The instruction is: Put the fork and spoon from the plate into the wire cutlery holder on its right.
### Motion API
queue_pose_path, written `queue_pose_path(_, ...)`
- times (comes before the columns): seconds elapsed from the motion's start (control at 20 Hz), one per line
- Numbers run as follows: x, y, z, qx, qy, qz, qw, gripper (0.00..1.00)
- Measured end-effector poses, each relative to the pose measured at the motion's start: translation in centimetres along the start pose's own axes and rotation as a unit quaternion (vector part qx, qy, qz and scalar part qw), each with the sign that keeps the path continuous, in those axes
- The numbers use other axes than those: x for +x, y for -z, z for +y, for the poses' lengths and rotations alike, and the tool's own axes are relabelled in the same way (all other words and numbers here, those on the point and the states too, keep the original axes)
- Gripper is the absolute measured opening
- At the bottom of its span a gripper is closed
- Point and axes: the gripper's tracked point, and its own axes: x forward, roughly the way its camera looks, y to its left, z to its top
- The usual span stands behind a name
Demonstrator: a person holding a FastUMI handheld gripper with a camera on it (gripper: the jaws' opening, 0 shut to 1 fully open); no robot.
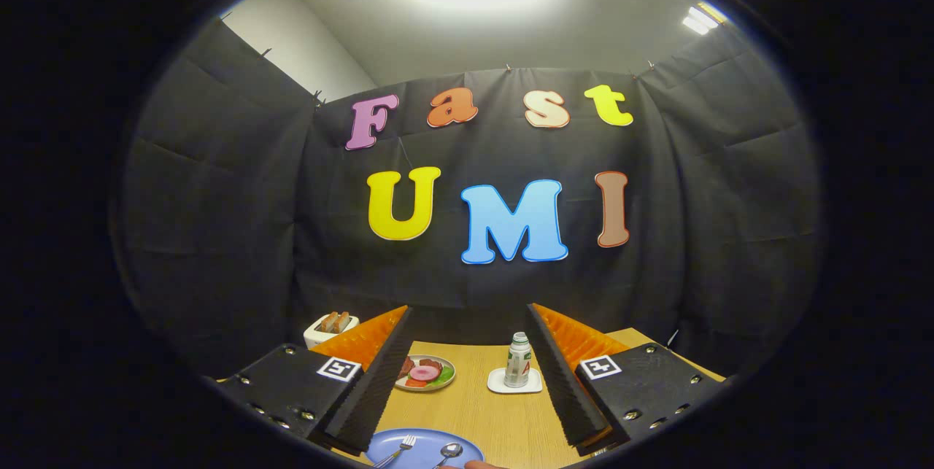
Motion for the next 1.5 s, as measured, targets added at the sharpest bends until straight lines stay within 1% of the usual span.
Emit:
queue_pose_path(0.1,0.2,0.4,0.4,0.005,-0.003,0.002,1.0,0.93)
queue_pose_path(0.3,0.5,0.6,1.4,-0.018,-0.021,-0.001,1.0,0.93)
queue_pose_path(0.4,0.8,0.8,1.6,-0.015,-0.027,0.003,1.0,0.93)
queue_pose_path(0.5,0.7,0.8,3.0,-0.012,-0.048,0.001,0.999,0.93)
queue_pose_path(0.6,0.4,1.9,5.1,-0.025,-0.081,0.007,0.996,0.93)
queue_pose_path(0.65,0.1,2.8,5.6,-0.032,-0.09,0.014,0.995,0.93)
queue_pose_path(0.8,-1.1,6.0,5.5,-0.045,-0.089,0.057,0.993,0.93)
queue_pose_path(0.85,-1.5,7.8,5.0,-0.053,-0.083,0.082,0.992,0.93)
queue_pose_path(0.95,-2.2,12.8,3.6,-0.042,-0.06,0.158,0.985,0.93)
queue_pose_path(1.0,-2.8,15.7,3.3,-0.032,-0.049,0.21,0.976,0.93)
queue_pose_path(1.1,-4.3,21.2,3.5,-0.03,-0.046,0.299,0.953,0.93)
queue_pose_path(1.25,-5.0,25.4,3.5,-0.038,-0.041,0.373,0.926,0.93)
queue_pose_path(1.3,-5.2,27.0,3.4,-0.035,-0.036,0.402,0.914,0.93)
queue_pose_path(1.4,-6.5,29.9,3.6,-0.02,-0.028,0.465,0.885,0.93)
queue_pose_path(1.5,-7.4,32.3,3.8,-0.013,-0.025,0.514,0.858,0.84)
